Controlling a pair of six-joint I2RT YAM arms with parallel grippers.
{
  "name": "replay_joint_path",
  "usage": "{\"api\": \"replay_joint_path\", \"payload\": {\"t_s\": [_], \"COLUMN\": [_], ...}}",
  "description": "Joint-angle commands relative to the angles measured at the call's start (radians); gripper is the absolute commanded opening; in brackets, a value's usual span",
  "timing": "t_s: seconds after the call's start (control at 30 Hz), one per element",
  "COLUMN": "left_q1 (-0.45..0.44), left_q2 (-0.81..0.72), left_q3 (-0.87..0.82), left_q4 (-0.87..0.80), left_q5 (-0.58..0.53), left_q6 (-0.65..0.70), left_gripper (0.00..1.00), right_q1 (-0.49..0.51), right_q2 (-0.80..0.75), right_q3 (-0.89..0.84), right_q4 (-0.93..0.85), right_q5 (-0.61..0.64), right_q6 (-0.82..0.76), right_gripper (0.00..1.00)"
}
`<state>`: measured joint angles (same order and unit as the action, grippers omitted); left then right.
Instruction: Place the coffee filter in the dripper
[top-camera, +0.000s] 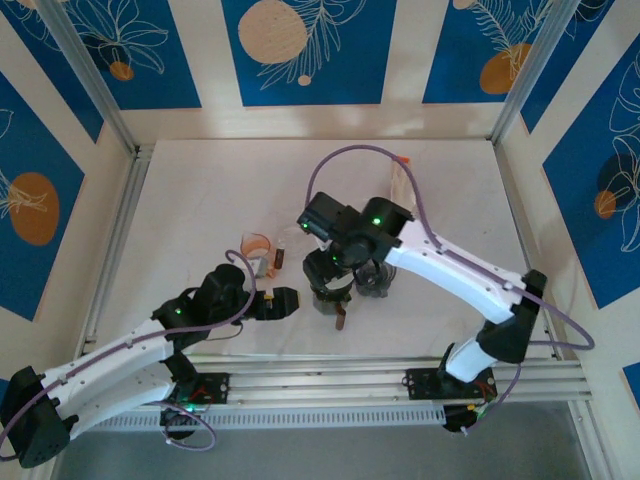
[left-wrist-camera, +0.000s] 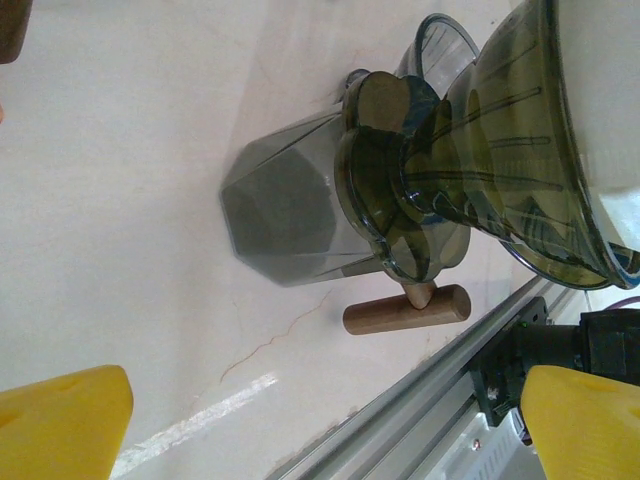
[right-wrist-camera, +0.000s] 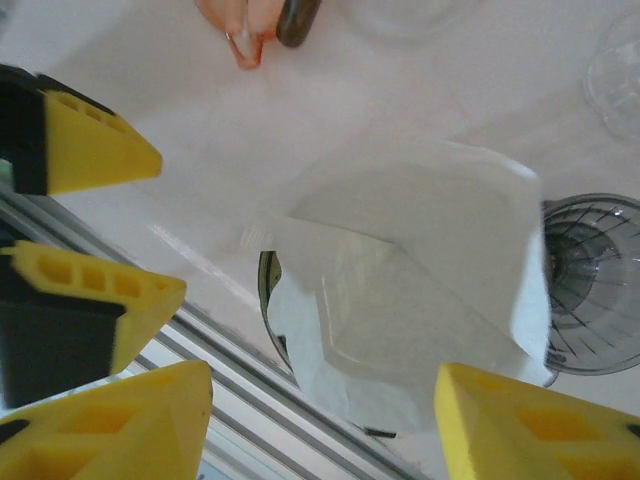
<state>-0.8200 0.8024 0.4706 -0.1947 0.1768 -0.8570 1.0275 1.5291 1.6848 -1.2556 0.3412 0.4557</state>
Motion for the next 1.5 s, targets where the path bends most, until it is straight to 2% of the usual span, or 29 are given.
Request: {"api": "replay_joint_path", "payload": {"t_s": [0.0,0.3,0.53,0.73,0.9,1.03,1.13,1.33,1.47], "left_q1": [0.008,0.010,0.022,0.025,0.025,0.026,0.027,0.027,0.027], "left_q2": [-0.004,0.043,0.132,0.230,0.314,0.383,0.427,0.451,0.439], "left_q3": [0.047,0.228,0.323,0.417,0.516,0.572,0.596,0.562,0.523], "left_q4": [0.024,-0.103,-0.122,-0.174,-0.245,-0.265,-0.284,-0.298,-0.280], "left_q5": [0.016,-0.040,-0.041,-0.045,-0.082,-0.090,-0.107,-0.123,-0.104], "left_q6": [-0.002,0.092,0.115,0.170,0.245,0.283,0.292,0.298,0.294], "left_gripper": [1.00,1.00,1.00,1.00,0.90,0.90,0.85,0.75,0.73], "right_q1": [0.008,0.002,-0.050,-0.155,-0.223,-0.262,-0.270,-0.274,-0.276], "right_q2": [-0.074,-0.302,-0.384,-0.436,-0.464,-0.475,-0.475,-0.468,-0.466], "right_q3": [-0.049,-0.300,-0.381,-0.455,-0.515,-0.554,-0.568,-0.584,-0.601], "right_q4": [0.047,0.298,0.308,0.305,0.309,0.325,0.334,0.337,0.348], "right_q5": [0.028,0.117,0.142,0.081,0.052,0.009,-0.008,-0.020,-0.038], "right_q6": [0.029,0.050,0.079,0.131,0.152,0.157,0.159,0.155,0.153], "right_gripper": [0.62,0.64,0.67,0.69,0.70,0.70,0.70,0.69,0.66]}}
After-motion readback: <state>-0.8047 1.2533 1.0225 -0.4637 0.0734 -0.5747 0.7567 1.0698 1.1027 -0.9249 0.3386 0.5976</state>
